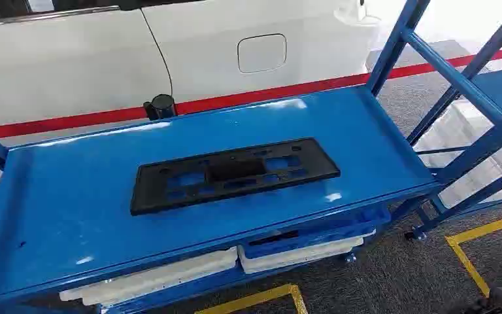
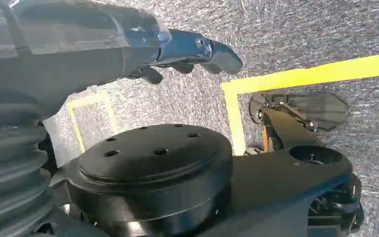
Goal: Take the parts from the cabinet and place them on the table.
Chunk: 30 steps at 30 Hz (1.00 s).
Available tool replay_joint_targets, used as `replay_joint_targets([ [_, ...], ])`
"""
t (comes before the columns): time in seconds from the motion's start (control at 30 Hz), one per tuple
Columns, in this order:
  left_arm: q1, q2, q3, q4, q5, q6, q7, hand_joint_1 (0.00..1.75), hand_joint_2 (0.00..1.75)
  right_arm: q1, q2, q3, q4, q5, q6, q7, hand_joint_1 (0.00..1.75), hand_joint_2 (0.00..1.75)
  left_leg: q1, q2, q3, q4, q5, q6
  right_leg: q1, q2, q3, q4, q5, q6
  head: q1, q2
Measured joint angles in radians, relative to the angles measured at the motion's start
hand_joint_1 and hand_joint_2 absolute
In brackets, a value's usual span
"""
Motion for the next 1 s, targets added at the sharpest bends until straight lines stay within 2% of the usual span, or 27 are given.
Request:
replay_joint_targets([
  [0.1, -0.001, 0.000, 0.000, 0.000, 0.000, 0.000, -0.001, 0.00, 1.75, 0.006, 0.000, 0.000, -0.058, 0.085, -0.003, 0.025, 0.00, 1.75, 0.000, 0.000, 0.000, 0.000, 0.000, 0.000, 0.000, 0.000, 0.000, 0.000, 0.000, 0.000, 0.000, 0.000],
  [0.37, 0.000, 0.000, 0.000, 0.000, 0.000, 0.000, -0.003, 0.00, 1.75, 0.014, 0.001, 0.000, -0.130, 0.108, -0.003, 0.038, 0.00, 1.75, 0.000, 0.002, 0.000, 0.000, 0.000, 0.000, 0.000, 0.000, 0.000, 0.000, 0.000, 0.000, 0.000, 0.000],
  [0.43, 0.000, 0.000, 0.000, 0.000, -0.003, 0.000, -0.003, 0.00, 1.75, 0.012, 0.001, 0.002, -0.151, 0.212, -0.003, 0.088, 0.00, 1.75, 0.000, 0.004, 0.000, 0.000, 0.000, 0.000, 0.000, 0.000, 0.002, 0.000, 0.000, 0.000, 0.000, 0.000],
  [0.5, 0.000, 0.000, 0.000, 0.000, -0.007, -0.002, -0.003, 0.00, 1.75, -0.009, -0.007, 0.012, -0.174, 0.382, -0.002, 0.181, 0.00, 1.75, 0.000, 0.009, 0.000, 0.000, 0.000, 0.000, 0.000, 0.001, 0.002, 0.000, 0.001, 0.001, 0.000, 0.000],
  [0.6, -0.002, 0.001, 0.000, 0.000, -0.013, -0.006, -0.006, 0.00, 1.75, -0.078, -0.048, 0.065, -0.204, 0.734, -0.002, 0.407, 0.00, 1.75, 0.000, 0.023, -0.001, -0.001, 0.000, 0.001, 0.000, 0.007, 0.002, 0.001, 0.002, 0.002, -0.001, 0.000],
  [0.7, -0.004, 0.002, 0.000, 0.000, -0.016, -0.009, -0.007, 0.00, 1.75, -0.166, -0.130, 0.166, -0.212, 1.101, 0.000, 0.658, 0.00, 1.75, 0.000, 0.033, -0.001, -0.001, 0.000, 0.002, 0.000, 0.014, 0.001, 0.001, 0.005, 0.003, 0.000, 0.000],
  [0.8, -0.006, 0.003, 0.000, 0.000, -0.022, -0.014, -0.005, 0.00, 1.75, -0.248, -0.225, 0.285, -0.212, 1.347, 0.015, 0.832, 0.00, 1.75, -0.001, 0.039, 0.000, -0.001, 0.001, 0.003, 0.000, 0.017, -0.001, 0.001, 0.007, 0.003, 0.000, 0.000],
  [0.9, -0.008, 0.005, 0.000, 0.000, -0.028, -0.015, 0.002, 0.00, 1.75, -0.306, -0.308, 0.394, -0.215, 1.482, 0.075, 0.930, 0.00, 1.75, -0.001, 0.040, 0.001, -0.001, 0.001, 0.003, 0.000, 0.019, -0.001, 0.001, 0.008, 0.003, 0.000, 0.000],
  [1.0, -0.007, 0.006, 0.000, 0.000, -0.037, -0.018, 0.004, 0.00, 1.75, -0.366, -0.375, 0.484, -0.217, 1.548, 0.142, 0.991, 0.00, 1.75, -0.001, 0.039, 0.000, -0.001, 0.001, 0.003, -0.001, 0.019, -0.002, 0.001, 0.008, 0.003, 0.002, 0.000],
])
